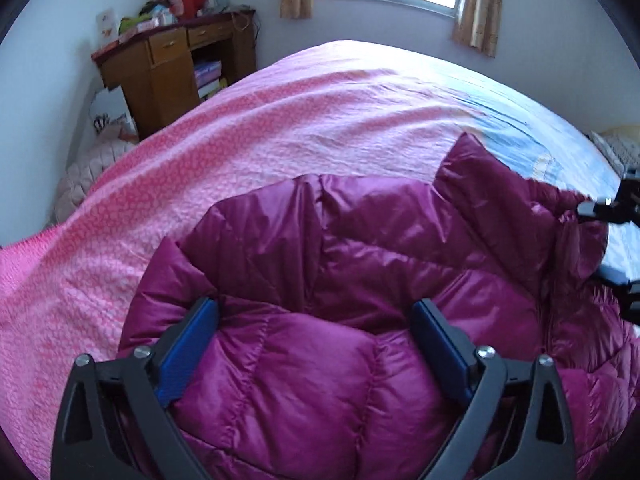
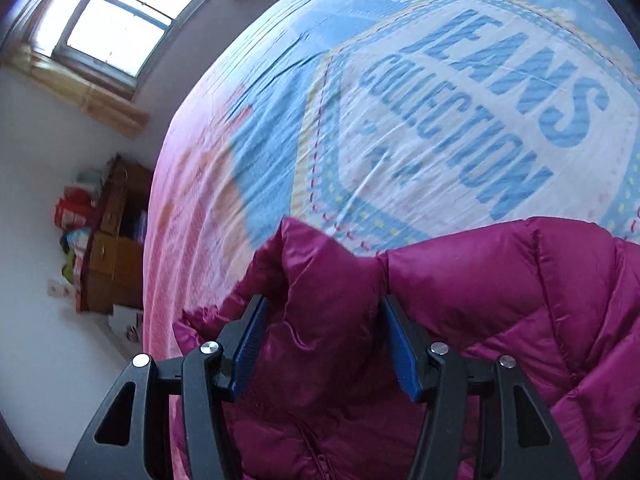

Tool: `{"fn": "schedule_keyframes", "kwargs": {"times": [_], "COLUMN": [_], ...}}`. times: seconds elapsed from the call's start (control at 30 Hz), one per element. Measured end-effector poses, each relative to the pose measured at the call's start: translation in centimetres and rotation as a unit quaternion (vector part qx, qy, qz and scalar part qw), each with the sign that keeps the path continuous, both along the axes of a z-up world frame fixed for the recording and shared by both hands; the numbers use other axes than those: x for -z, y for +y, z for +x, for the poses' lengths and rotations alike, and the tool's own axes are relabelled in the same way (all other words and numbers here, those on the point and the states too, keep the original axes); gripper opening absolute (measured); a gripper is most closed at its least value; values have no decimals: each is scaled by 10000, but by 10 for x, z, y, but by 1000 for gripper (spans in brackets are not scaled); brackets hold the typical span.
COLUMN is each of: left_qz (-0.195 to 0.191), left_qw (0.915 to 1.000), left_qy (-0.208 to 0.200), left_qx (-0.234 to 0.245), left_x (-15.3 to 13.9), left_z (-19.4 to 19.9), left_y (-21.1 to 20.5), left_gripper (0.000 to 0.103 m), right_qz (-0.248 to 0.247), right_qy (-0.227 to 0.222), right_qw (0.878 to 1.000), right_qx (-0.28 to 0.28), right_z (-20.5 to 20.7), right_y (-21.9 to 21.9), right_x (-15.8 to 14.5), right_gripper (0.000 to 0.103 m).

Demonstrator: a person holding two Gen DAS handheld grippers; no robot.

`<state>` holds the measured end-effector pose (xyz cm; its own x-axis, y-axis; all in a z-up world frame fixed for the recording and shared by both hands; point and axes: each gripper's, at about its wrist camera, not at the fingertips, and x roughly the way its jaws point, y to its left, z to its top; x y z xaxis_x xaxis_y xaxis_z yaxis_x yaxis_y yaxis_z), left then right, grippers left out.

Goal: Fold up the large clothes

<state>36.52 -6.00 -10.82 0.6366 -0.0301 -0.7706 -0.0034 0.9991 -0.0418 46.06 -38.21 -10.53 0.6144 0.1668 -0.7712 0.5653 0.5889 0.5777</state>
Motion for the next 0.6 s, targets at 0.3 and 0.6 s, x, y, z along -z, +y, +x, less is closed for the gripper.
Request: {"fn": "schedule_keyframes", "kwargs": {"times": [0.3,0.6], "left_qz": [-55,-206], "left_qw": [10000,9997], "left_qy": [-64,-92], "left_qx": [4,31], "left_x": [0,0], "left_z": [-1,2], "left_y": [0,6], "left_gripper": [102,103], "right_qz": [-482,-852], "right_qy": [290,232], "right_qw": [9956,9830], "right_qx": [-747,-1611], "right_z": [23,-30], "right_y": [21,-2], "right_x": [2,-1], "right_gripper": [58,29]}}
